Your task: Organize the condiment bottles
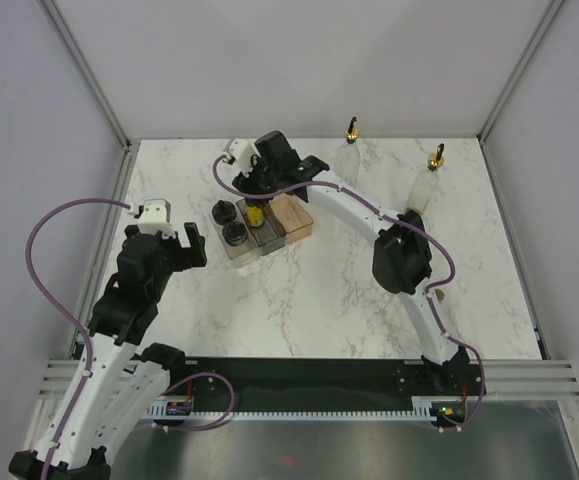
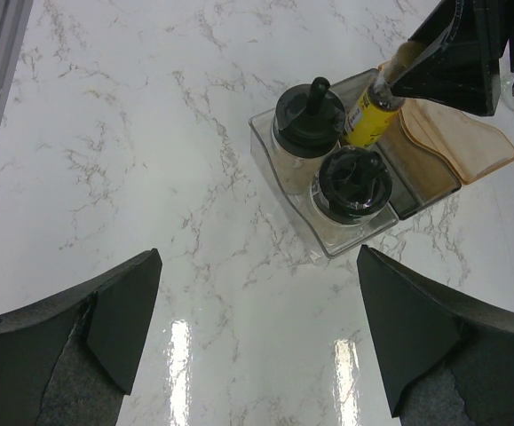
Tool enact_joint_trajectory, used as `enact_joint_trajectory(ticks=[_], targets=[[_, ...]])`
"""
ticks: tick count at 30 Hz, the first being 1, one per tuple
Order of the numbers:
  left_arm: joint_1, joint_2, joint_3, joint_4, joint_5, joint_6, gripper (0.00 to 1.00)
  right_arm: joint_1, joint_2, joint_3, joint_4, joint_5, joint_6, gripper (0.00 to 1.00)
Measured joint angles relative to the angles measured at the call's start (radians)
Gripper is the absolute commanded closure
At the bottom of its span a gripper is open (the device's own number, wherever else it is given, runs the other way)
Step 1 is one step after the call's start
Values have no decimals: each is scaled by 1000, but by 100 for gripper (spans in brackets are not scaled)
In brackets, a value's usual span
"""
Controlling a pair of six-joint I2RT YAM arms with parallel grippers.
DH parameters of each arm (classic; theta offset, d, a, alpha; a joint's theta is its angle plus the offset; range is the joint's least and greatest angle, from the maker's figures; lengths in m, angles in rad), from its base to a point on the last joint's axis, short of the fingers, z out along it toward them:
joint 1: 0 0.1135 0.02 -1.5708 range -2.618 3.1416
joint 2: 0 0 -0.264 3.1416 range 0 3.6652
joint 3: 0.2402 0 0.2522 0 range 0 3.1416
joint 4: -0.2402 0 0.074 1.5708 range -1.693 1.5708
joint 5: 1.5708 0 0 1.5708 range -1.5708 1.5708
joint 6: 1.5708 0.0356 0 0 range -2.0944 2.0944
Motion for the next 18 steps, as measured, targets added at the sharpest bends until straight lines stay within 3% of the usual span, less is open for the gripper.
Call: enact_joint_trajectory(ticks=[4, 12, 18], targets=[[0, -3, -1, 0, 0, 0, 0, 2, 0, 1, 19, 15, -6, 27], [0, -14, -1, 0, 0, 0, 0, 2, -43, -3, 17, 25, -11, 18], [0, -18, -1, 0, 0, 0, 0, 2, -337, -178, 26, -16, -81, 14]])
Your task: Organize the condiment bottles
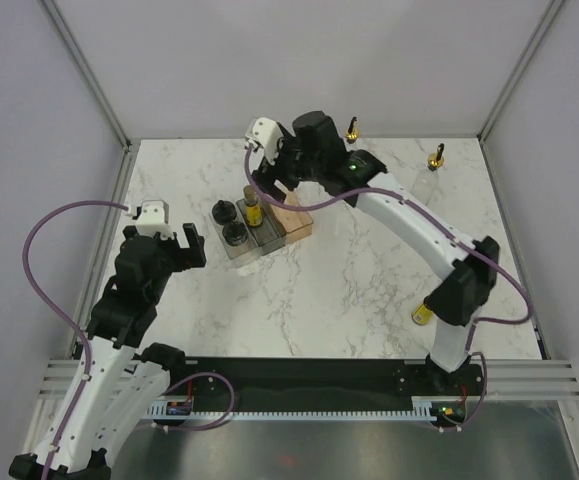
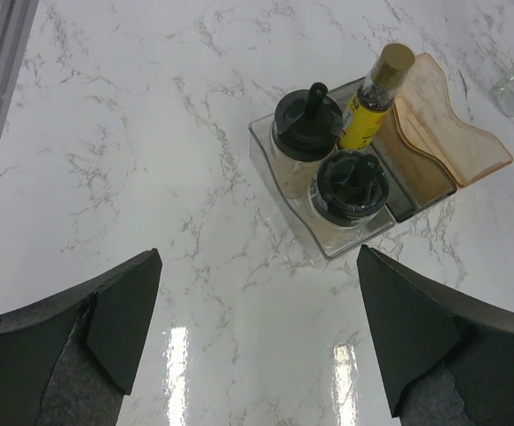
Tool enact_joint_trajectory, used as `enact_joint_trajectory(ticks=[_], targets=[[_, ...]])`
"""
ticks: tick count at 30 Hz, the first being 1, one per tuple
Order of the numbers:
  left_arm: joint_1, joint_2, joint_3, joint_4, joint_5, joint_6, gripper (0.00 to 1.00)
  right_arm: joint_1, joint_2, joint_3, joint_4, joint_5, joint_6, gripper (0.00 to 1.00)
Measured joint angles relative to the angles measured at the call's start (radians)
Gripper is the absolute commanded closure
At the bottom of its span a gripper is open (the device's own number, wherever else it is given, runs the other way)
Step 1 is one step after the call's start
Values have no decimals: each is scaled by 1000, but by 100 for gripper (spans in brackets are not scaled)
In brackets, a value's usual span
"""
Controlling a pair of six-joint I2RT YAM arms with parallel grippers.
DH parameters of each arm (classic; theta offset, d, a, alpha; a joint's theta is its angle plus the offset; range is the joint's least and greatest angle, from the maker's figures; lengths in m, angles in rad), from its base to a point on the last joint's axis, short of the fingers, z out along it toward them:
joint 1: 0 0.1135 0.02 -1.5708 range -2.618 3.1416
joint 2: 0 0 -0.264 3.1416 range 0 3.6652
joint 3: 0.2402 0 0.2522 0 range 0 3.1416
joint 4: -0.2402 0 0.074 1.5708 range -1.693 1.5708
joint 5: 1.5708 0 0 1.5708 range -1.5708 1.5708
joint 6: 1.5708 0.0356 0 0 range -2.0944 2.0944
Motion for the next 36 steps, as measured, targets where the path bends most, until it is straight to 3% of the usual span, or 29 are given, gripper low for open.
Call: enact_joint_trajectory(ticks=[5, 9, 22, 28, 36], targets=[[0, -9, -1, 0, 0, 0, 0, -3, -339, -241, -15, -21, -112, 14], [0, -13, -1, 0, 1, 0, 0, -34, -498, -395, -85, 29, -140, 14], [0, -17, -2, 0, 16, 0, 0, -241, -821, -874, -394, 255, -135, 14], [0, -17, -2, 0, 31, 0, 0, -258, -954, -996, -491, 296, -136, 14], [0, -21, -2, 1, 35, 0, 0, -276, -1000, -1107, -566, 326, -147, 14]])
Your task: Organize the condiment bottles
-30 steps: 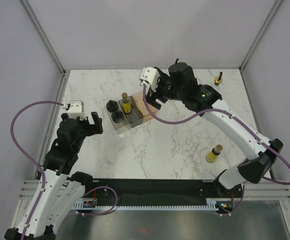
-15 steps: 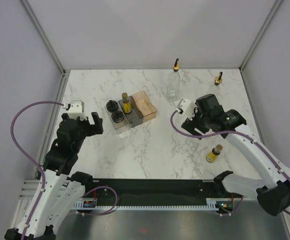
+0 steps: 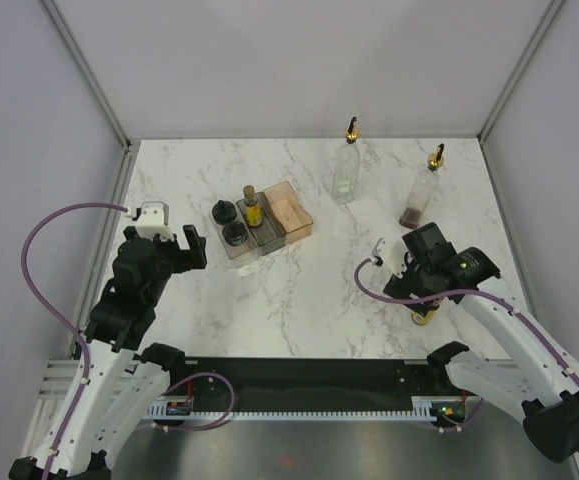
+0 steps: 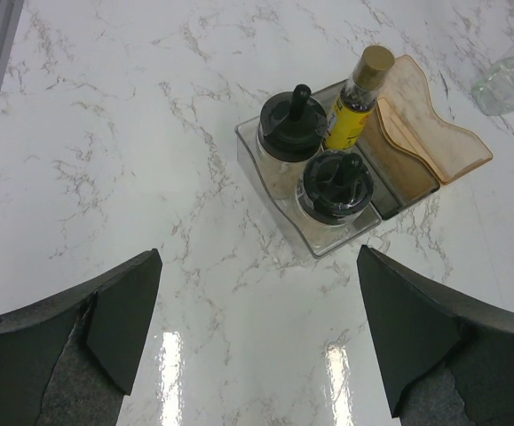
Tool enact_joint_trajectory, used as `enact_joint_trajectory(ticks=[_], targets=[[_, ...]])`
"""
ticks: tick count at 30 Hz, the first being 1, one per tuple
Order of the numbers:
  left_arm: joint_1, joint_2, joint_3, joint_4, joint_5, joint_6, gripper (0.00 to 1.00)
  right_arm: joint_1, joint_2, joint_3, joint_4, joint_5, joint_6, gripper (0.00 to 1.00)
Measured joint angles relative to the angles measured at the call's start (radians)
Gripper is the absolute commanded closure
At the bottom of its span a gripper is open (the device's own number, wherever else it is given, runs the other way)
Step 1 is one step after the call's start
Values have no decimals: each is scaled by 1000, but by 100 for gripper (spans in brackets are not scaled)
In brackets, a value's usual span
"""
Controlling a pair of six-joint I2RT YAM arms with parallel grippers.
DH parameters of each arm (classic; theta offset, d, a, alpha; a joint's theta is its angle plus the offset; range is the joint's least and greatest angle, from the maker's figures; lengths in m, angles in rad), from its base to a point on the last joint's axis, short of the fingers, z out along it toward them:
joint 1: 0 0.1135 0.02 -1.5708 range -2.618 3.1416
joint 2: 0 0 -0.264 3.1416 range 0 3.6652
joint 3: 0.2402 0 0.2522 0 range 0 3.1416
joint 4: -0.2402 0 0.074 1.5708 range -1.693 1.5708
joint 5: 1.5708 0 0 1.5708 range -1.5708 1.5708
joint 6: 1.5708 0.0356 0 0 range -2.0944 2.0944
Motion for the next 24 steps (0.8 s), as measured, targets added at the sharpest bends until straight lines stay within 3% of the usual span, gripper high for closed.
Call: enact_joint_trajectory(ticks=[17, 24], targets=[[0, 0, 0, 0, 1, 0, 0, -27, -20, -68, -72, 23, -50, 15], [0, 0, 0, 0, 1, 0, 0, -40, -21, -87, -77, 18, -67, 23]])
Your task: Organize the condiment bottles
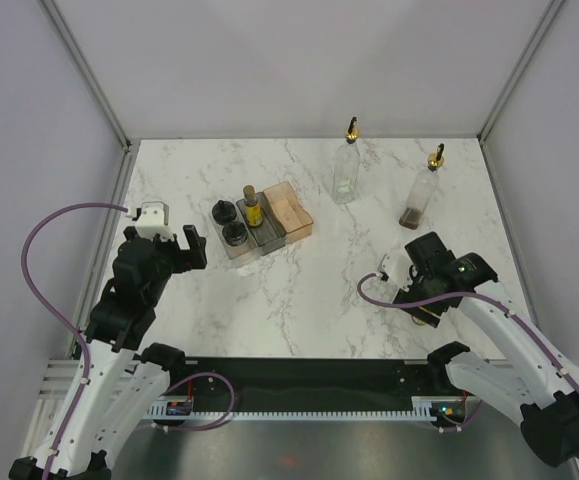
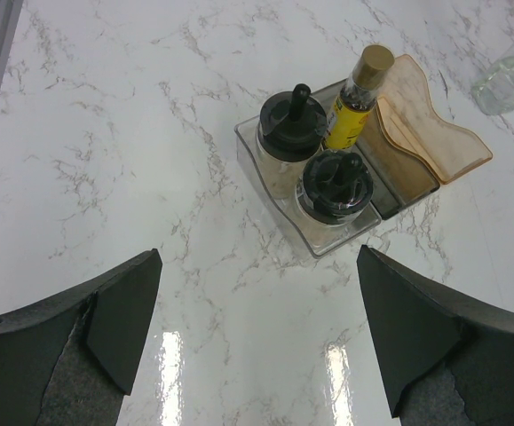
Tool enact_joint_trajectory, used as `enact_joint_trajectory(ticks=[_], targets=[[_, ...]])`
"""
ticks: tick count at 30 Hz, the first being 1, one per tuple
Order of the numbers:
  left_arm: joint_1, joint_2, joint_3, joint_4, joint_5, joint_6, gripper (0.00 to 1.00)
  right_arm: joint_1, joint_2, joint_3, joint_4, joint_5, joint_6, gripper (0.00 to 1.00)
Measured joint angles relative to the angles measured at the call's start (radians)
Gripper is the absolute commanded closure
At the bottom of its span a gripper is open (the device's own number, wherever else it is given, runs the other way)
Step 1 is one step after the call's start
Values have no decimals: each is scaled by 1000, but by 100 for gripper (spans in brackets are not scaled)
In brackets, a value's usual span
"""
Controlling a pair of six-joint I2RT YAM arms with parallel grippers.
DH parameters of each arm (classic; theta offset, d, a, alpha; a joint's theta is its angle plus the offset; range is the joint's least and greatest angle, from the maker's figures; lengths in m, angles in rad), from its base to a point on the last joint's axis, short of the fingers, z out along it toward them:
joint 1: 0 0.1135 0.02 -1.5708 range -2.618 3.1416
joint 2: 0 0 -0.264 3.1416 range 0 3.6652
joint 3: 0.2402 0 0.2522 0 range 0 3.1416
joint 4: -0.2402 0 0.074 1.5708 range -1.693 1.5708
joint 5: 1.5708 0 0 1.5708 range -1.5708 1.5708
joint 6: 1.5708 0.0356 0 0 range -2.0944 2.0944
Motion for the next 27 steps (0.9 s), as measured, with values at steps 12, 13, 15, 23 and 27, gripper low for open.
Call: enact_joint_trajectory(ticks=[12, 13, 15, 23, 27], targets=[[0, 0, 0, 0, 0, 0, 0, -14, 20, 10, 5, -33, -19, 96], [0, 0, 0, 0, 0, 0, 0, -14, 26, 12, 7, -34, -19, 97], [0, -1, -1, 0, 0, 0, 0, -15, 32, 18, 6, -48, -22, 99], [0, -2, -1, 0, 0, 0, 0, -18, 175, 251, 13, -211, -2, 100], [0, -1, -1, 0, -1, 0, 0, -11, 300, 415, 62, -283, 24, 100]])
